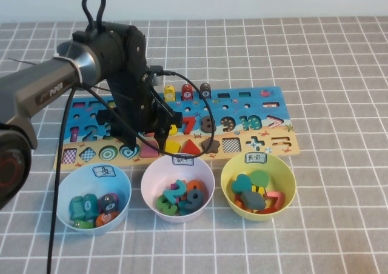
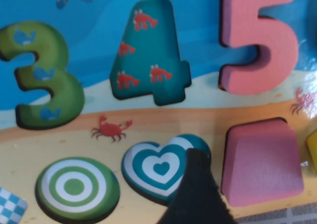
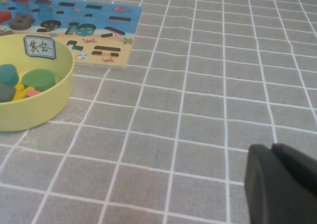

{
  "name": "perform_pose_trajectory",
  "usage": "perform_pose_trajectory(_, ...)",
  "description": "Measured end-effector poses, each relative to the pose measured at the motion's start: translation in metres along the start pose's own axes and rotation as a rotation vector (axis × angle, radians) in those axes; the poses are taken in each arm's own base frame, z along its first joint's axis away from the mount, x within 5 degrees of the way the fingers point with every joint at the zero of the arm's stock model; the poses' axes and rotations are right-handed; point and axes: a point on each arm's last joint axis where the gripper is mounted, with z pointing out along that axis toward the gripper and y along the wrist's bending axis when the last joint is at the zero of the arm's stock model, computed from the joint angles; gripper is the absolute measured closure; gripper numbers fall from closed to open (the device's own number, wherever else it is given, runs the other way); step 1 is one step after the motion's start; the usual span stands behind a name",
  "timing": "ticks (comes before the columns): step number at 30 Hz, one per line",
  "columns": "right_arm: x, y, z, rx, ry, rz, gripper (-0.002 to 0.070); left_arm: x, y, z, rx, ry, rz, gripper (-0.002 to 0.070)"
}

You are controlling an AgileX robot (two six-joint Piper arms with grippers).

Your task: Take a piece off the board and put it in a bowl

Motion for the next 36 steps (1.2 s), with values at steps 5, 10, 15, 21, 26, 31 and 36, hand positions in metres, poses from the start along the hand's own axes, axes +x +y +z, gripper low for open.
perform_pose_trajectory(5, 0.0, 0.0, 0.0, 0.0, 0.0, 0.0, 0.0694, 0.0, 0.0, 0.0, 0.0, 0.0, -0.002, 0.0228)
perform_pose_trajectory(10, 0.0, 0.0, 0.0, 0.0, 0.0, 0.0, 0.0694, 0.0017, 0.0005, 0.0, -0.005, 0.019, -0.002, 0.0278)
perform_pose_trajectory(15, 0.0, 0.0, 0.0, 0.0, 0.0, 0.0, 0.0694, 0.002, 0.0006, 0.0, -0.006, 0.022, -0.002, 0.0326)
perform_pose_trajectory(21, 0.0, 0.0, 0.0, 0.0, 0.0, 0.0, 0.0694, 0.002, 0.0006, 0.0, -0.006, 0.022, -0.002, 0.0336)
perform_pose_trajectory(26, 0.0, 0.0, 0.0, 0.0, 0.0, 0.0, 0.0694, 0.002, 0.0006, 0.0, -0.006, 0.022, -0.002, 0.0337)
perform_pose_trajectory(31, 0.0, 0.0, 0.0, 0.0, 0.0, 0.0, 0.0694, 0.002, 0.0006, 0.0, -0.006, 0.022, -0.002, 0.0337)
perform_pose_trajectory(36, 0.0, 0.0, 0.0, 0.0, 0.0, 0.0, 0.0694, 0.0004, 0.0001, 0.0, -0.001, 0.005, -0.002, 0.0351)
